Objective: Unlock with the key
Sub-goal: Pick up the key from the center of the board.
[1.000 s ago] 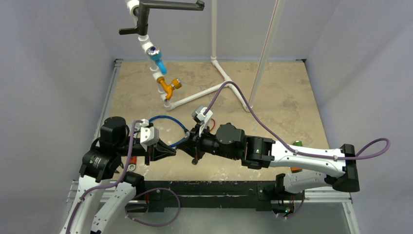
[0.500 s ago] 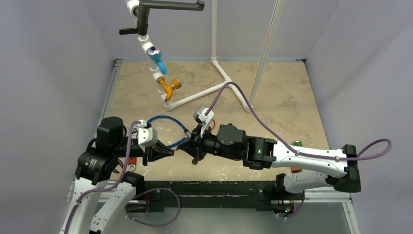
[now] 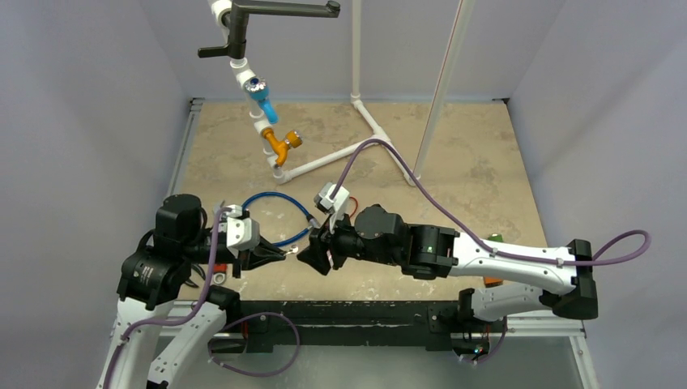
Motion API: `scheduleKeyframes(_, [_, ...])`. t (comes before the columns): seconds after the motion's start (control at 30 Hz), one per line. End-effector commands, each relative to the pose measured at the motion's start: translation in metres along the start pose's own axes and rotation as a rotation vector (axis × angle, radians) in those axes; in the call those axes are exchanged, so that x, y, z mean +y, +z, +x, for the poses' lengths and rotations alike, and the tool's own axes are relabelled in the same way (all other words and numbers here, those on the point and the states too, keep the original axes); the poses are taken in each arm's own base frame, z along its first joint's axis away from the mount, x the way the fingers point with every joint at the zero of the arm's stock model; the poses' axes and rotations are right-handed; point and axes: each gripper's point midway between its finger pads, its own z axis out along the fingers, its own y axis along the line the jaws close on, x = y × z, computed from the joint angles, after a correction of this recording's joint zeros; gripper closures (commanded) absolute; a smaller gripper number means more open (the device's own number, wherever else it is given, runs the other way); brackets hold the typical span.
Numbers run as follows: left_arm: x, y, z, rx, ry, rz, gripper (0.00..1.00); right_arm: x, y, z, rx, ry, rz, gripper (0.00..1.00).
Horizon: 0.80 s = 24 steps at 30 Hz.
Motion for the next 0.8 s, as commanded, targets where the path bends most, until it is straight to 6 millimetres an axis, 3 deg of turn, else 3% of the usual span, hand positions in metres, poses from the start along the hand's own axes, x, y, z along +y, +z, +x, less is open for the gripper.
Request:
scheduleKeyframes(0.0, [-0.008,-0.002,-0.004,-0.002,0.018,0.036,1.00,0.012,-0.018,-0.031,-0.059,-0.076,-0.052,0.44])
scheduleKeyframes(0.17, [-0.008,0.004,0.004,0.023,-0.063,0.072,1.00,0.024,-0.037,-0.064,-0.149,-0.201,-0.112,0.42])
scheduleKeyframes(0.27, [-0.007,0.007,0.006,0.034,-0.098,0.085,1.00,0.037,-0.037,-0.073,-0.149,-0.287,-0.169,0.43])
scheduleKeyframes(0.47, [-0.006,0.008,0.002,0.039,-0.115,0.087,1.00,0.052,-0.009,-0.040,0.065,-0.393,-0.271,0.49])
scheduleKeyframes(0.77, [-0.012,0.005,-0.001,0.045,-0.110,0.115,1.00,0.041,-0.006,-0.026,0.130,-0.462,-0.246,0.56])
